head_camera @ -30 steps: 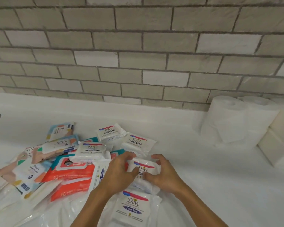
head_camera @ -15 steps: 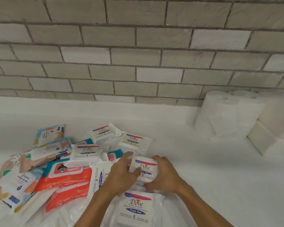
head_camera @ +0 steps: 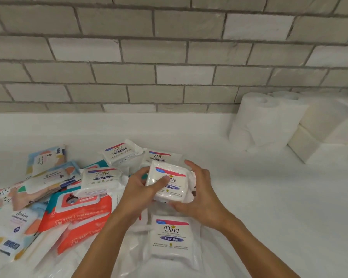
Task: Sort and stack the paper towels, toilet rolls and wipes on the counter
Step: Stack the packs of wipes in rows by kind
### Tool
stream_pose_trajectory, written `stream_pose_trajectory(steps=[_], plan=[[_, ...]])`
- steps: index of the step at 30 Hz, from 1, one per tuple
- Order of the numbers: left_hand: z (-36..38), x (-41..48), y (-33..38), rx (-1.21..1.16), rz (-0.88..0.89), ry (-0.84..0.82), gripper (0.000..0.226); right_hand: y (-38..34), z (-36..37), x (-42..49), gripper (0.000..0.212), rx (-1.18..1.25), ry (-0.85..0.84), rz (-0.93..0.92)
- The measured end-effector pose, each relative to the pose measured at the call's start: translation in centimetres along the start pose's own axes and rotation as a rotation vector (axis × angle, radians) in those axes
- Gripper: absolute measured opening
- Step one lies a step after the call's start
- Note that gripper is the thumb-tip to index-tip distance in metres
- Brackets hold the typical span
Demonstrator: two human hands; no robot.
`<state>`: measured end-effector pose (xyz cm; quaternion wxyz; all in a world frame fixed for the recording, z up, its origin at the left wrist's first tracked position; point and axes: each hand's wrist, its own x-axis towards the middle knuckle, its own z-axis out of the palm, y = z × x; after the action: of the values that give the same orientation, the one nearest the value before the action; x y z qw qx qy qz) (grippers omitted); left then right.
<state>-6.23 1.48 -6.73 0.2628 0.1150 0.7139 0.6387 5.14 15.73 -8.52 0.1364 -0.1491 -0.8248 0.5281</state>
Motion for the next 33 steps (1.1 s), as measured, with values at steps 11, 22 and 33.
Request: stream_pose_trajectory(steps=[11, 22, 33], plan=[[-3.5, -0.2, -0.2, 0.047, 0.075, 0.161, 0.043, 1.1, 0.2, -4.3, 0.104, -0.575, -0.429, 0.113], [-3.0, -1.3, -0.9, 0.067, 0.090, 0.161, 0.042, 2.1, -0.9, -4.8, 0.081, -0.485, -0.361, 0.135], [-2.3, -1.3, -1.9, 0.115, 0.131, 0.181, 0.049, 2.8, -4.3, -5.3, 0.080, 0.106, -0.236, 0.330]])
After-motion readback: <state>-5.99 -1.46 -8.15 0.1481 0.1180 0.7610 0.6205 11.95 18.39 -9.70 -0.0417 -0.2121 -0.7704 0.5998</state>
